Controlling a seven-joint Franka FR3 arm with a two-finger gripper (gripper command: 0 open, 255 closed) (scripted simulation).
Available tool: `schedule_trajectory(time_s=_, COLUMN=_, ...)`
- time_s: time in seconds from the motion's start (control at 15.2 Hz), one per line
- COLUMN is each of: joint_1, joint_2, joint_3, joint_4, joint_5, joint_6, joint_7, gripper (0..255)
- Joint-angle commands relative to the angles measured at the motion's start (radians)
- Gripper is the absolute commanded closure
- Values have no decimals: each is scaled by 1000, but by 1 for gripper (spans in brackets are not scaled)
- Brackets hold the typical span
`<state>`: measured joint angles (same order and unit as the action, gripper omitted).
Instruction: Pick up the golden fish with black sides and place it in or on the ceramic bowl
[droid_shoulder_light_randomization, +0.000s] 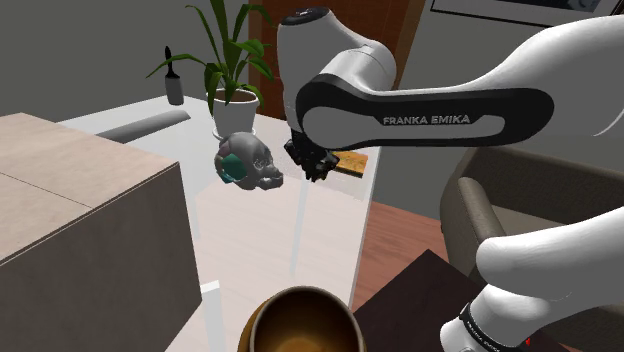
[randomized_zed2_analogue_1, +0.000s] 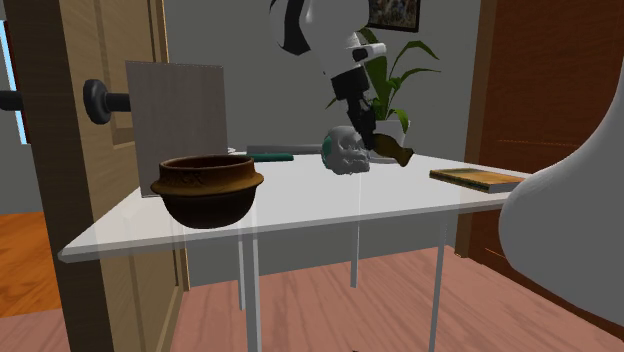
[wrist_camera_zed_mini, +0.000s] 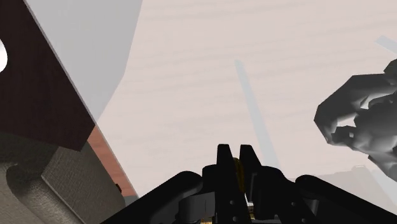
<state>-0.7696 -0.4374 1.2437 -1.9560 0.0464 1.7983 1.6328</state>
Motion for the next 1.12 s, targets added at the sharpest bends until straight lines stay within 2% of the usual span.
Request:
schedule_trajectory(time_s=0.0, joint_1=7, joint_2=-3, joint_3=-13, joint_4=20, joint_5=0, joint_6=-24, joint_7=-7, gripper=255)
schedule_trajectory(time_s=0.86, joint_1=-16, joint_2=18, joint_3=-31, joint_4=189, joint_5=-23, joint_6=-178, joint_7=-34, gripper=255)
schedule_trajectory(time_s=1.06, joint_1=43, joint_2=-27, joint_3=-42, joint_4=182, joint_5=17, joint_6=-209, joint_7=2, gripper=255)
